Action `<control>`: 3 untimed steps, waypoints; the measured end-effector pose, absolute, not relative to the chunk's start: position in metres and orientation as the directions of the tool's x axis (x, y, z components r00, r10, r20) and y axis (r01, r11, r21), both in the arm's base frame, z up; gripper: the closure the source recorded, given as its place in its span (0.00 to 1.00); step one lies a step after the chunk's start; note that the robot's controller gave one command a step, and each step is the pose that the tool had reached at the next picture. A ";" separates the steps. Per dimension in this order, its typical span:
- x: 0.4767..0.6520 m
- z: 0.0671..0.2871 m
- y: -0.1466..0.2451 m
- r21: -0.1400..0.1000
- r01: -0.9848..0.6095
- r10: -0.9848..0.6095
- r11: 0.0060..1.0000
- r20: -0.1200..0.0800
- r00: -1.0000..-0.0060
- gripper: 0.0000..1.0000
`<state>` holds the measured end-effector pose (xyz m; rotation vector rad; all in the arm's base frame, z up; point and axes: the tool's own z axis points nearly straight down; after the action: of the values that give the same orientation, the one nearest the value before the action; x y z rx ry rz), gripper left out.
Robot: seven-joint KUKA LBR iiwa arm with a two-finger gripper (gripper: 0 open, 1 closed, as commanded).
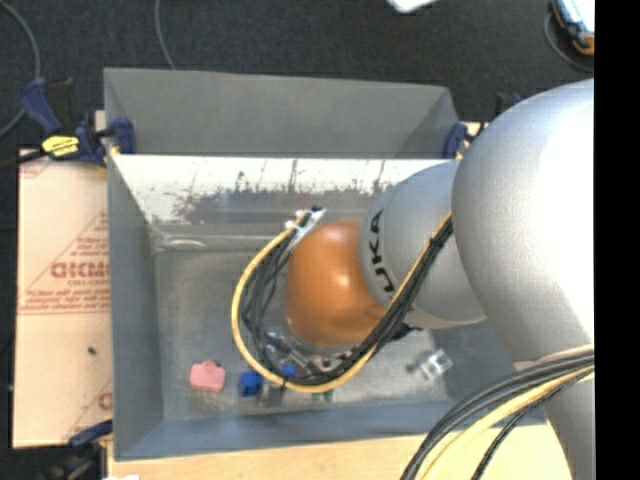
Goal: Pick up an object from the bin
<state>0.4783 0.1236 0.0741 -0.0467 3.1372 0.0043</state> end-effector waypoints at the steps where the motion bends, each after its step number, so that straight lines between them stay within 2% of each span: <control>1: 0.478 0.074 0.124 0.003 -0.028 -0.028 1.000 -0.004 -1.000 1.00; 2: 0.476 0.167 0.122 0.002 -0.003 -0.003 1.000 0.001 -1.000 1.00; 3: 0.474 0.198 0.127 0.003 -0.048 -0.048 0.999 -0.007 -0.999 1.00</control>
Offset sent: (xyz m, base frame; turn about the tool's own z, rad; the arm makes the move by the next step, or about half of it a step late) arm -0.0030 -0.0022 0.1517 0.0462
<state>0.4738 0.1275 0.1979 -0.0756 3.1337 0.0054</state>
